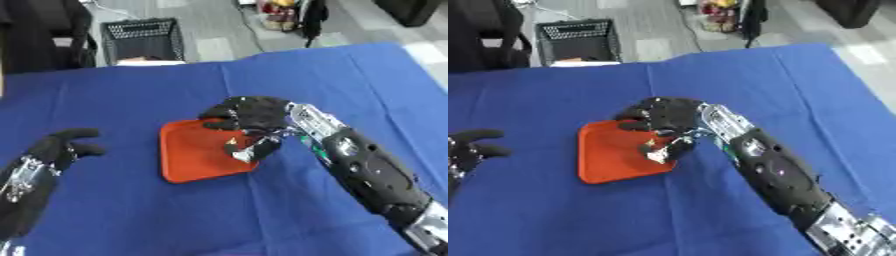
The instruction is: Pick up objects on the table and place them in the box.
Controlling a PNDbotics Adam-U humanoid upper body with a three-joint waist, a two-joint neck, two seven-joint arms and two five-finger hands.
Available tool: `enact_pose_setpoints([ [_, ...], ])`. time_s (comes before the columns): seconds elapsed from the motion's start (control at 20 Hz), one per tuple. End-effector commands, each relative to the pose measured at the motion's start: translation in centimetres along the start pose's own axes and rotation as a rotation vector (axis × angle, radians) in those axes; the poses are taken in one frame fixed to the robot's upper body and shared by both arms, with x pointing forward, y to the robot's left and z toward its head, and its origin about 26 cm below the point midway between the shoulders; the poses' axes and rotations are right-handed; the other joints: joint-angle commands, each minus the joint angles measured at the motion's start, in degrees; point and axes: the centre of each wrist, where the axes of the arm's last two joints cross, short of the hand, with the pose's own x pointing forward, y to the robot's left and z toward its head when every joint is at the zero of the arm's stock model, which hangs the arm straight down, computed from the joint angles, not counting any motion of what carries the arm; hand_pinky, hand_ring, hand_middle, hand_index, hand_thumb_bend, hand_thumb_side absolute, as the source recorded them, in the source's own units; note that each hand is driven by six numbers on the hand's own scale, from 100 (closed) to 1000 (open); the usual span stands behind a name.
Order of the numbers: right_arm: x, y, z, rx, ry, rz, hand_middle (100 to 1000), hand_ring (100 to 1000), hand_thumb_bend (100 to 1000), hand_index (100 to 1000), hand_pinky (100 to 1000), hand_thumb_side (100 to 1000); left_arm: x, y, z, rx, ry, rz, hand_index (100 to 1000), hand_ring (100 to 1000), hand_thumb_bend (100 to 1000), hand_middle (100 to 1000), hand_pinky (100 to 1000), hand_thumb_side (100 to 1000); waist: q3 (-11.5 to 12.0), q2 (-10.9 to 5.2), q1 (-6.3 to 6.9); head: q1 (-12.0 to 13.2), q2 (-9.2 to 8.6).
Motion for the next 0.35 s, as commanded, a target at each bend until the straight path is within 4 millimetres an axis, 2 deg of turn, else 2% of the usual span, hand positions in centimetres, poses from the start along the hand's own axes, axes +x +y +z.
enact_pose_setpoints([
  [0.05, -0.7, -1.2, 0.7, -0.029, 0.017, 0.025, 976, 921, 100, 961, 826, 565, 0.4, 0.1, -0.2, -0.004, -0.021, -0.004, 846, 705, 253, 791, 822, 1000, -0.08, -0.88, 0.14, -0.61, -0.42],
  [0.1, -0.7, -1.6, 0.8, -0.044, 0.020, 0.029, 971, 919, 100, 960, 825, 552, 0.4, 0.1, -0.2, -0.004, -0.020, -0.004, 846, 705, 252, 791, 822, 1000, -0.10, -0.89, 0.14, -0.61, -0.44],
  [0.15, -0.8, -1.9, 0.9, -0.055, 0.023, 0.032, 970, 918, 100, 960, 826, 579, 0.4, 0.1, -0.2, -0.004, -0.020, -0.004, 846, 705, 252, 791, 822, 1000, -0.11, -0.88, 0.13, -0.61, -0.46],
  [0.2, -0.8, -2.4, 1.0, -0.078, 0.029, 0.040, 964, 915, 100, 959, 826, 517, 0.4, 0.1, -0.2, -0.004, -0.020, -0.004, 846, 705, 252, 791, 822, 1000, -0.15, -0.89, 0.13, -0.55, -0.49],
  [0.35, -0.8, -4.5, 1.7, -0.153, 0.047, 0.069, 960, 912, 100, 958, 826, 474, 0.4, 0.1, -0.2, -0.005, -0.019, -0.004, 846, 705, 252, 792, 822, 1000, -0.27, -0.88, 0.12, -0.39, -0.58],
])
